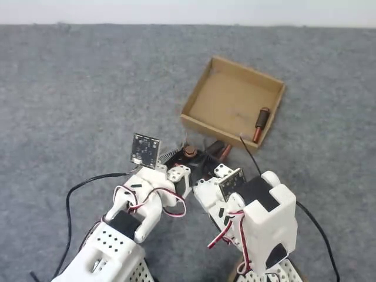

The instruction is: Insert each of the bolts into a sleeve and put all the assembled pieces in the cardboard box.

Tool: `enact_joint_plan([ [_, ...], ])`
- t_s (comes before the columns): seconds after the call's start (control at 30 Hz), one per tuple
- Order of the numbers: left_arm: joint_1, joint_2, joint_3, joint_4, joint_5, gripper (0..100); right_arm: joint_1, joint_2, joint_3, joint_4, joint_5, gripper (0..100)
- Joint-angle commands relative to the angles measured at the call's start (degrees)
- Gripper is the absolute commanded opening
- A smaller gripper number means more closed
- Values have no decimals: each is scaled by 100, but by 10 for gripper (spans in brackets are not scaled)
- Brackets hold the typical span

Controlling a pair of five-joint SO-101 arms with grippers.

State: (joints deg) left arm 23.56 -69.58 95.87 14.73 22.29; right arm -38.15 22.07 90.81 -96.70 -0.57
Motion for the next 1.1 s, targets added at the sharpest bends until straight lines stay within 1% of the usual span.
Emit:
enact_joint_plan([
  [0.0, -422, -862, -303, 70, 79, 203, 110, -251, 158, -110, 62, 6],
  [0.03, -527, -1125, -286, 123, 79, 203, 110, -251, 158, -110, 62, 6],
  [0.1, -651, -1697, -233, 510, 79, 203, 110, -251, 158, -110, 62, 6],
  [0.27, -659, -3270, -136, 1960, 79, 203, 110, -251, 158, -110, 62, 6],
  [0.33, -695, -3622, -127, 2330, 70, 203, 110, -251, 158, -110, 62, 6],
  [0.43, -703, -3358, -101, 2321, 70, 203, 110, -251, 158, -110, 62, 6],
  [0.53, -835, -3411, -110, 2321, 70, 203, 110, -251, 158, -110, 62, 6],
  [0.6, -1073, -3499, -127, 2321, 70, 202, 110, -251, 158, -110, 62, 6],
  [0.8, -2084, -3499, -119, 2321, 70, 202, 180, -251, 158, -110, 62, 6],
  [0.97, -2681, -3499, 22, 2347, 62, 202, 180, -251, 158, -110, 62, 6],
  [1.0, -2769, -3490, 66, 2382, 53, 202, 189, -251, 158, -110, 62, 6],
  [1.07, -2945, -3490, 66, 2743, 44, 202, 189, -251, 158, -110, 62, 6],
])
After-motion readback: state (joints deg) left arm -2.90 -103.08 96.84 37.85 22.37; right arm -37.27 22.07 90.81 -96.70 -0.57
